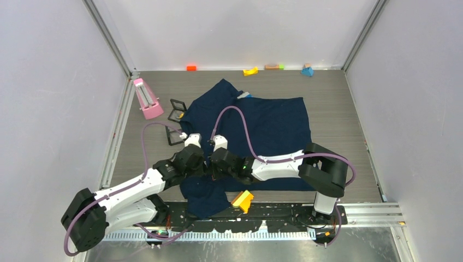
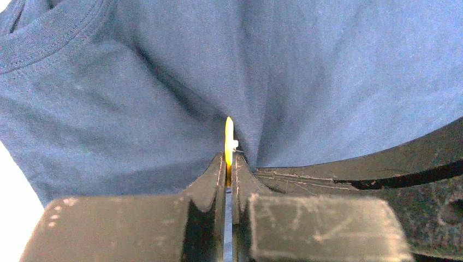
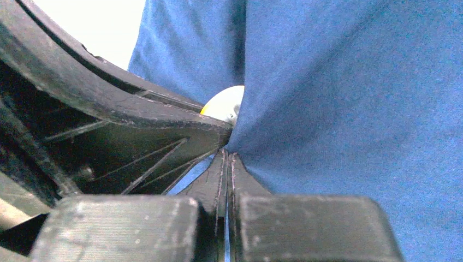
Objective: Pin the brooch onto the clothing
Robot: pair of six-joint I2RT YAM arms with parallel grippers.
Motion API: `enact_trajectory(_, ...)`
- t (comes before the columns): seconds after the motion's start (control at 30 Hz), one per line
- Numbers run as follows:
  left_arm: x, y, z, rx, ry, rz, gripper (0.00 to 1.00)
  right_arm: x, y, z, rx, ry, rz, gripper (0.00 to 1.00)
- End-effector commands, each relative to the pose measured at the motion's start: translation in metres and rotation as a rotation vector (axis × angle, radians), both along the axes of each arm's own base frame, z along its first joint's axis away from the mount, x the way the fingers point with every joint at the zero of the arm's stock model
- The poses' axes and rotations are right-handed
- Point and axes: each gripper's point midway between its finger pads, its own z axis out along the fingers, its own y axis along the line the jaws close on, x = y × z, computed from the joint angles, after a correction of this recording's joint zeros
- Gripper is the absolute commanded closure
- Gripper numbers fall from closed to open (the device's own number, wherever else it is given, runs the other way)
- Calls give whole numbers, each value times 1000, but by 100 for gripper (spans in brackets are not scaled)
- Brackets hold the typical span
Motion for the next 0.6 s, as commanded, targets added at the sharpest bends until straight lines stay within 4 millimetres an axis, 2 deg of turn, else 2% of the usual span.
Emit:
enact_trajectory(0.0,14,-14,22,-115,-79,37,100,-4,14,22,94,-10,21,99)
enact_trajectory(0.2,15,-18,24,-147,-83,35,100,-5,12,31,100,-12,25,97)
enact_trajectory(0.47,14,-15,16,-142,-54,24,100,-1,-12,56,120,-69,-26,61)
enact_trajectory(0.57,14,-14,16,-142,-54,25,100,1,-23,54,109,-85,-52,56)
